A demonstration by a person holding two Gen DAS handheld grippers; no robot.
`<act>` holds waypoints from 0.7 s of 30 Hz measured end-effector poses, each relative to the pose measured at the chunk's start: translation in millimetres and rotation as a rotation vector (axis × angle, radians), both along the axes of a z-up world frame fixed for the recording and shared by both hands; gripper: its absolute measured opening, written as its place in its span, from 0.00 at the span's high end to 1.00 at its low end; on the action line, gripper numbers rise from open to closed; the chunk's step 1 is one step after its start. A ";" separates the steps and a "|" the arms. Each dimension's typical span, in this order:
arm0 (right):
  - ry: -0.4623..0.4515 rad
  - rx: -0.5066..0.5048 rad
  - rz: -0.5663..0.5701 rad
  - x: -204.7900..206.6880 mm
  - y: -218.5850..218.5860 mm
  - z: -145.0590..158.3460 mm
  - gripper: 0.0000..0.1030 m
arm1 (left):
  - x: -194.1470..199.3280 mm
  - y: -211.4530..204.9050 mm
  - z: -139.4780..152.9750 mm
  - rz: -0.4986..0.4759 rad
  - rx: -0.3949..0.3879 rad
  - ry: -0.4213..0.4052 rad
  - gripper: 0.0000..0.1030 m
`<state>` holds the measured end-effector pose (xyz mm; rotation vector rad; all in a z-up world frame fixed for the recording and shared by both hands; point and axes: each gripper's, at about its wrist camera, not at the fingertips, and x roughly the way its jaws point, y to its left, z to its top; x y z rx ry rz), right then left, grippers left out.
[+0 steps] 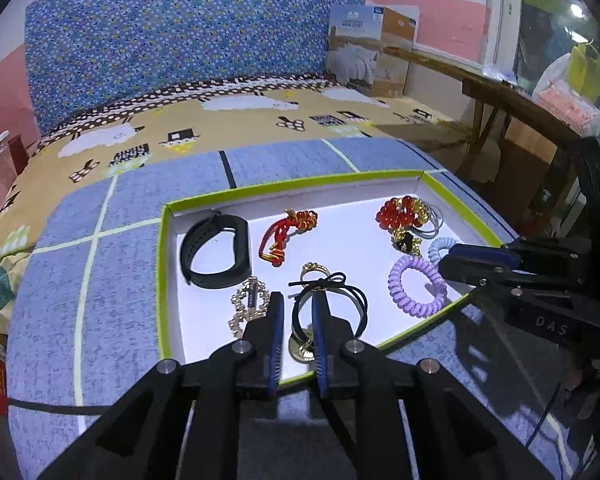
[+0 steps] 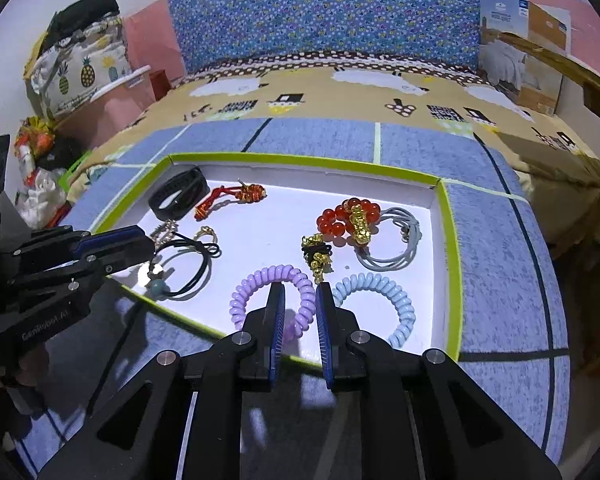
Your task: Organize jewelry
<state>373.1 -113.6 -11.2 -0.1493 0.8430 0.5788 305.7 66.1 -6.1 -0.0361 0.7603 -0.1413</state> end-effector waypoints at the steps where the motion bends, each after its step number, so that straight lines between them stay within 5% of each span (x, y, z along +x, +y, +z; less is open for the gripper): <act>1: -0.005 0.010 -0.004 -3.3 -2.6 2.5 0.85 | -3.9 0.8 1.9 0.005 -0.003 -0.008 0.86; 21: -0.156 0.107 -0.016 -122.3 -40.3 37.2 0.84 | -110.3 -7.5 24.0 0.062 -0.012 -0.128 0.83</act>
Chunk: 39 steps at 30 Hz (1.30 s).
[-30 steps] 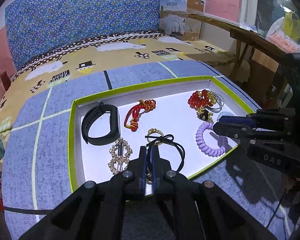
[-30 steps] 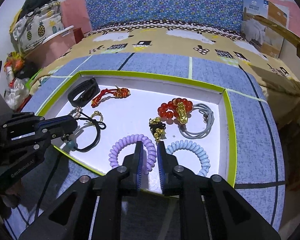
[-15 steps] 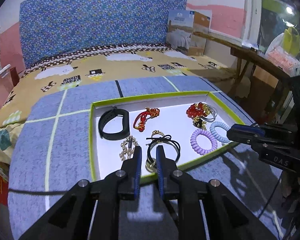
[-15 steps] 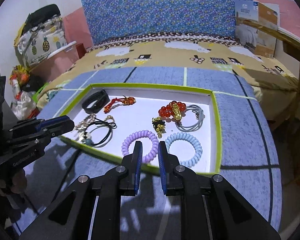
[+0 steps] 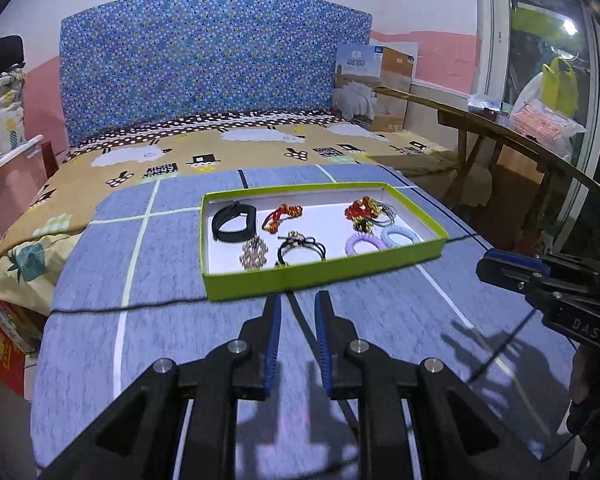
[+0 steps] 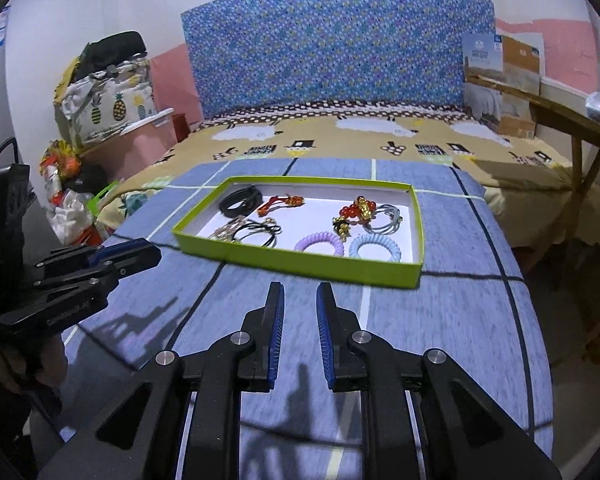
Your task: Organize jewelry
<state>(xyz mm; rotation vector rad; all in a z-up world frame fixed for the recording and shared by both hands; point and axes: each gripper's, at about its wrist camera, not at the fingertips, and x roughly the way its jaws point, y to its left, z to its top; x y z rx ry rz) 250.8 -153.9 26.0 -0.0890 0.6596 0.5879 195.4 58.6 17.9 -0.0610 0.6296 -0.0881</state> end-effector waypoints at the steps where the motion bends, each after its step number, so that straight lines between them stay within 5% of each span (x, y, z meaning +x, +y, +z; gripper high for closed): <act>1: -0.010 -0.001 -0.004 -7.8 -1.8 0.4 0.83 | -5.7 -0.9 -0.6 -0.002 -0.003 0.000 0.82; 5: -0.040 0.003 -0.013 -30.9 -9.8 -0.7 0.82 | -27.1 -4.4 -2.7 0.010 0.017 -0.010 0.82; 9: -0.050 0.003 -0.024 -49.1 -17.8 -5.7 0.57 | -48.2 -4.8 -3.8 0.031 0.027 -0.022 0.79; 12: -0.045 0.018 -0.041 -59.5 -25.0 -8.5 0.57 | -62.2 -2.4 -3.6 0.057 0.021 -0.031 0.73; 39: -0.079 -0.028 -0.067 -83.6 -32.6 -11.0 0.57 | -84.1 -15.4 -4.4 0.065 0.038 -0.059 0.72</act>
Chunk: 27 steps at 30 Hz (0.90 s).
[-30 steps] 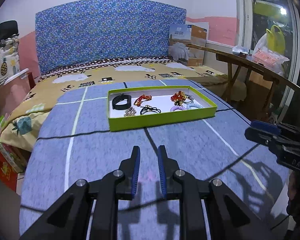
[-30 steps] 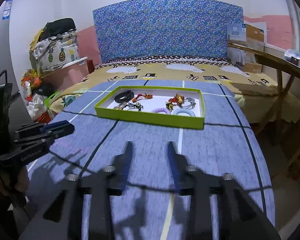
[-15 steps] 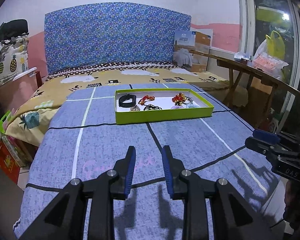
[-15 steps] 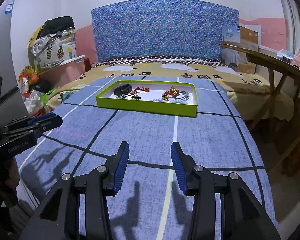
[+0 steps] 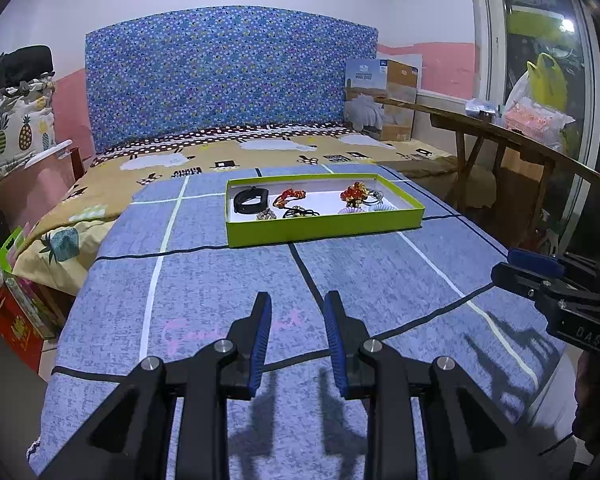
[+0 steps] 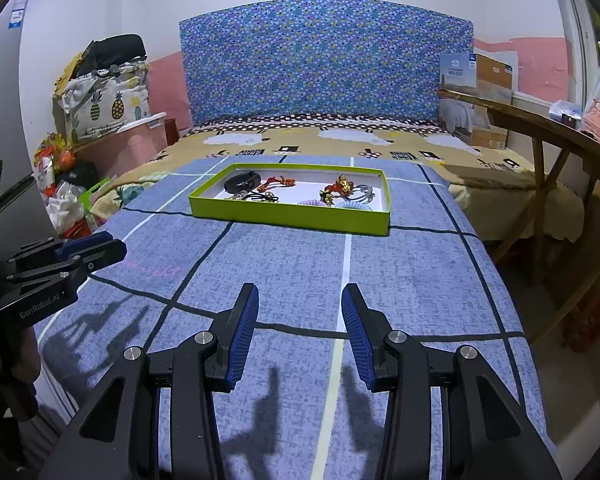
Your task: Organize jewelry
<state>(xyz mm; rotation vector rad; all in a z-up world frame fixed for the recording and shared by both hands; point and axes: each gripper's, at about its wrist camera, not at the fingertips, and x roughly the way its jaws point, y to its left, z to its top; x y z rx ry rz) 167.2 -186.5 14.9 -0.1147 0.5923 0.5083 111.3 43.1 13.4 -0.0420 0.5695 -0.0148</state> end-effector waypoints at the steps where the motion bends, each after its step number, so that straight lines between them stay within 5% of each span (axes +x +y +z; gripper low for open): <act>1: 0.000 0.000 -0.002 0.2 -0.5 0.4 0.57 | 0.3 -0.8 -0.3 -0.002 0.000 0.002 0.72; 27: 0.013 -0.008 -0.001 5.8 -0.5 -0.4 0.57 | 0.2 -3.5 -2.5 -0.001 0.009 0.005 0.72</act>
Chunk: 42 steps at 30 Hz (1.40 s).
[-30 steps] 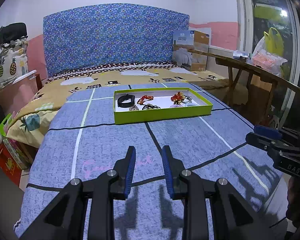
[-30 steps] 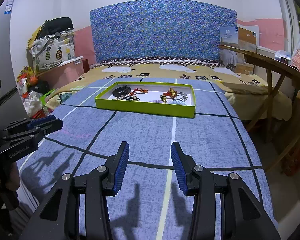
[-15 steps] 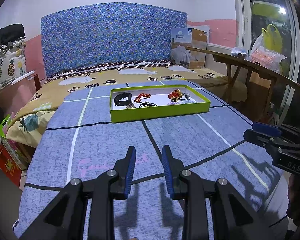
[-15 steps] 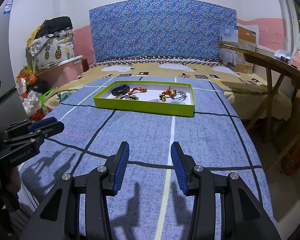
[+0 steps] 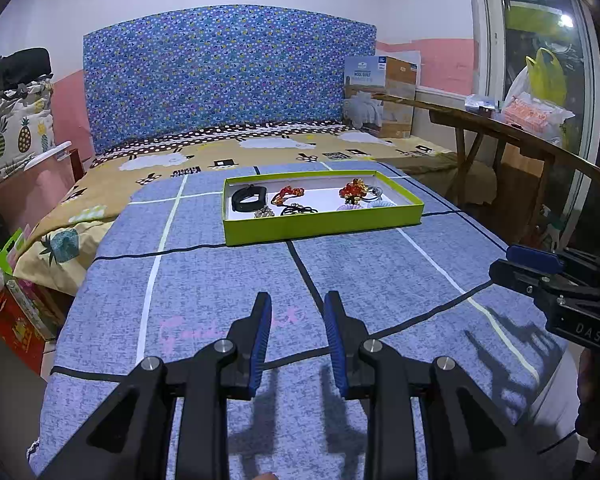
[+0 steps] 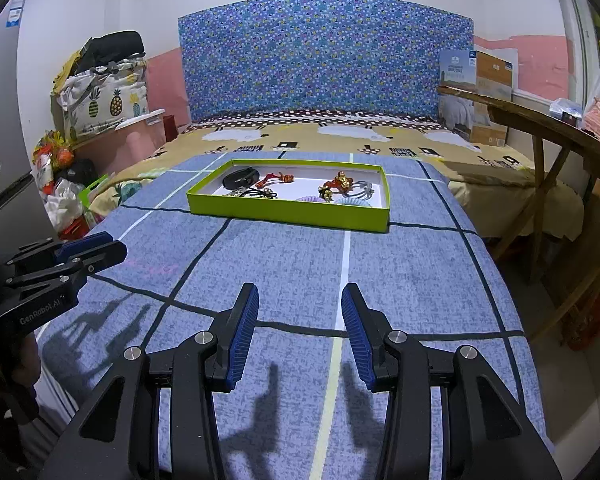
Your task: Organize jewelry
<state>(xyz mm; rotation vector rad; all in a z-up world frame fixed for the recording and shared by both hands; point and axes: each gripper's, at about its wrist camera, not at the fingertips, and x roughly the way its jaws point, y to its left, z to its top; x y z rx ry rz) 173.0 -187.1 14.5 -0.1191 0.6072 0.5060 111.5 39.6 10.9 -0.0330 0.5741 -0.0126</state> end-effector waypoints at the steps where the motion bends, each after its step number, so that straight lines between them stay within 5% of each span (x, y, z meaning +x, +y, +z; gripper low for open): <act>1: -0.001 0.000 0.001 0.4 -0.4 0.1 0.57 | 0.0 0.2 -0.3 0.000 0.000 0.001 0.72; 42: 0.004 -0.003 0.001 1.0 1.0 -0.4 0.57 | -0.2 2.1 -2.3 -0.001 0.030 0.010 0.72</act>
